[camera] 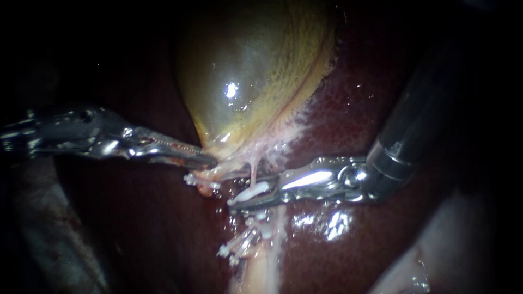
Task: Going back third clip right tube
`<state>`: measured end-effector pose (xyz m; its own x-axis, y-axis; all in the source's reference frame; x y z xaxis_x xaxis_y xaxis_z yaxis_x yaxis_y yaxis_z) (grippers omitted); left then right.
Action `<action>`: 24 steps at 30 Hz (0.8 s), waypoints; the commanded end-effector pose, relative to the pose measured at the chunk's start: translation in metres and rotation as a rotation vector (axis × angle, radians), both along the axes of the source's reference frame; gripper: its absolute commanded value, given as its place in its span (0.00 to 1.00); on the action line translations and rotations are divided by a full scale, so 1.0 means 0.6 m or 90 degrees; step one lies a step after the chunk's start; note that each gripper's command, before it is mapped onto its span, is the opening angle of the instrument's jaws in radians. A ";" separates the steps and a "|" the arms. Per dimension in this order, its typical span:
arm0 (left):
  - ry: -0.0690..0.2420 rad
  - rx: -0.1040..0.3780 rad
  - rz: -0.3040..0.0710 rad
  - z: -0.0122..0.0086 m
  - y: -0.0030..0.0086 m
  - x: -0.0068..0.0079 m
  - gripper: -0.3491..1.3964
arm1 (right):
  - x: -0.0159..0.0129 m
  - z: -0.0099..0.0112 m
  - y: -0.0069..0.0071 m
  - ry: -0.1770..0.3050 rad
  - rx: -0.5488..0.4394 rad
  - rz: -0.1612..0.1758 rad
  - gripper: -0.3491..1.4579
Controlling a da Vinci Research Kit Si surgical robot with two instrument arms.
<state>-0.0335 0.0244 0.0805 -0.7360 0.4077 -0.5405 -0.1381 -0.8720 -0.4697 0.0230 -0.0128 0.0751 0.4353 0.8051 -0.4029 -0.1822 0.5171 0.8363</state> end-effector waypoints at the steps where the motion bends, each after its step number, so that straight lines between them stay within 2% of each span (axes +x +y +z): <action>1: 0.000 0.002 -0.001 0.0000 0.0000 0.0000 0.00 | 0.0000 0.0001 -0.0001 0.000 -0.001 0.000 0.50; 20: 0.000 0.002 -0.002 0.0000 0.0001 -0.0002 0.00 | 0.0009 0.0007 -0.0007 0.014 0.000 -0.015 0.50; 24: 0.002 0.004 -0.004 0.0000 0.0001 -0.0002 0.00 | 0.0009 0.0008 -0.0006 0.011 0.017 -0.008 0.49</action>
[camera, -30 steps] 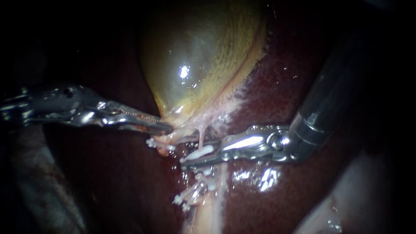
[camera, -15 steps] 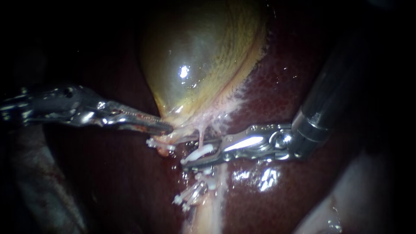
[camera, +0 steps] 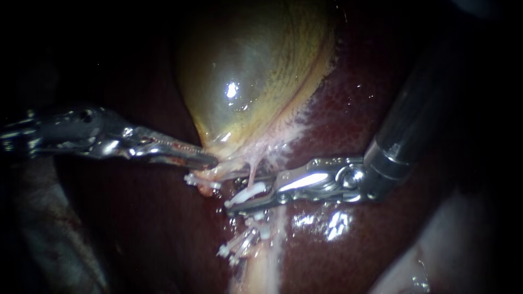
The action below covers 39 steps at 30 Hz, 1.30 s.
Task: Going back third clip right tube
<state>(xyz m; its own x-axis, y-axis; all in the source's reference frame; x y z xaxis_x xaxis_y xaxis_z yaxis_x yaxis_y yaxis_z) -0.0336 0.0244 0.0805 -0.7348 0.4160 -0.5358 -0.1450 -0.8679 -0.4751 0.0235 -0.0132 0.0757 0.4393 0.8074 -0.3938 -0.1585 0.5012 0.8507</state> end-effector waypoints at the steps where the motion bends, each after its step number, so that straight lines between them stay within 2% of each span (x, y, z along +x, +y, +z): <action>1: 0.000 0.000 0.000 0.0001 0.0000 -0.0001 0.00 | 0.0000 -0.0001 0.0000 -0.001 0.007 0.001 0.49; 9: 0.000 0.000 0.000 0.0000 0.0000 -0.0001 0.00 | 0.0001 0.0001 0.0003 -0.003 0.050 0.026 0.49; 12: 0.000 0.000 0.000 0.0000 0.0000 -0.0001 0.00 | 0.0002 0.0001 0.0005 0.011 0.059 0.043 0.48; 19: 0.001 0.003 -0.003 -0.0001 -0.0001 -0.0001 0.00 | 0.0000 -0.0001 0.0009 0.005 0.086 0.055 0.47; 30: 0.001 0.003 -0.003 -0.0001 -0.0001 0.0000 0.00 | -0.0008 -0.0012 0.0001 0.009 0.093 0.053 0.51; 39: 0.002 0.005 -0.005 -0.0001 -0.0001 0.0001 0.00 | -0.0015 -0.0013 0.0003 0.009 0.094 0.052 0.51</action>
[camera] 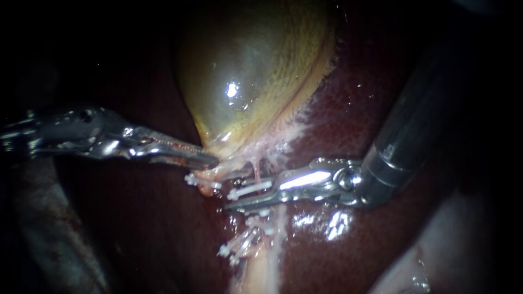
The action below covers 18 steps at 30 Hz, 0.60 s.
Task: Going back third clip right tube
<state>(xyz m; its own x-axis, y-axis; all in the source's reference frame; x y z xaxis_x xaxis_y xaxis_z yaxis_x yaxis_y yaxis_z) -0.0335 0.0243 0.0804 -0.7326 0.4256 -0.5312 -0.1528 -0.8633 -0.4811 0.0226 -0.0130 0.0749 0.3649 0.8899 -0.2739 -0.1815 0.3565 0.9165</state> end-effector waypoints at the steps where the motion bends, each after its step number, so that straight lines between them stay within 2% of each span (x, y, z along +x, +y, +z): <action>1: 0.001 0.001 0.000 0.0000 0.0000 0.0000 0.00 | -0.0003 0.0000 0.0002 0.001 0.000 -0.001 0.51; 18: 0.001 0.001 0.000 -0.0001 0.0000 0.0000 0.00 | -0.0050 -0.0014 0.0018 0.005 0.004 -0.010 0.48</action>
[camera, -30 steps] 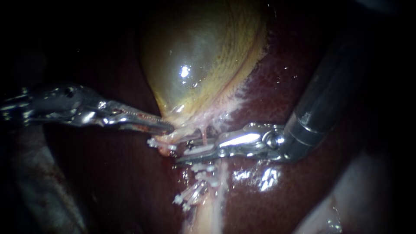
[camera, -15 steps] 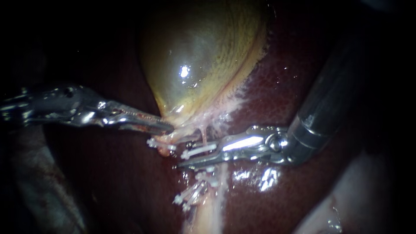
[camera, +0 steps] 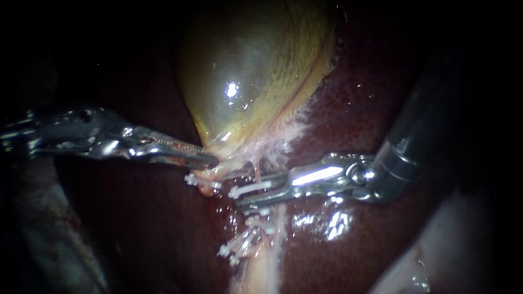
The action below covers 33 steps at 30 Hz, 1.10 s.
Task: Going back third clip right tube
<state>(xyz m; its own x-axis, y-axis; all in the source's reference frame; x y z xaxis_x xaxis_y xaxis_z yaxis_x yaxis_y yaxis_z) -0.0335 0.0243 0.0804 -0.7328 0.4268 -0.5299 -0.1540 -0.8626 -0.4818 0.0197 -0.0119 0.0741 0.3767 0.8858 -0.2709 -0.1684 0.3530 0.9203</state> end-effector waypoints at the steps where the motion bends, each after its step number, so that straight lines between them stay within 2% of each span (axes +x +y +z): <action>1: 0.000 0.000 0.000 0.0000 0.0000 0.0000 0.00 | -0.0004 -0.0003 0.0001 -0.001 0.000 0.001 0.48; 8: 0.000 0.000 0.000 0.0000 0.0000 0.0000 0.00 | -0.0044 -0.0028 0.0015 -0.003 -0.005 0.015 0.48; 10: 0.000 0.000 0.000 0.0000 0.0000 0.0000 0.00 | -0.0056 -0.0035 0.0020 0.000 -0.009 0.018 0.48; 12: 0.001 0.002 -0.003 0.0000 0.0000 0.0000 0.00 | -0.0066 -0.0044 0.0024 0.014 -0.013 0.032 0.48; 21: 0.001 0.002 -0.003 0.0000 0.0000 0.0000 0.00 | -0.0106 -0.0079 0.0041 0.028 -0.032 0.048 0.48; 30: 0.001 0.002 -0.003 0.0001 -0.0001 -0.0001 0.00 | -0.0176 -0.0111 0.0069 0.038 -0.131 0.045 0.48; 33: 0.001 0.002 -0.003 0.0002 -0.0001 -0.0001 0.00 | -0.0196 -0.0122 0.0080 0.041 -0.178 0.035 0.48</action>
<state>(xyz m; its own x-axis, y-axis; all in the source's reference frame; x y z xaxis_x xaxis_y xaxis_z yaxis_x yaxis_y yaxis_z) -0.0336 0.0242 0.0804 -0.7320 0.4321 -0.5267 -0.1589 -0.8601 -0.4847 0.0076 -0.0069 0.0666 0.3087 0.7811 -0.5428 -0.1343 0.6007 0.7881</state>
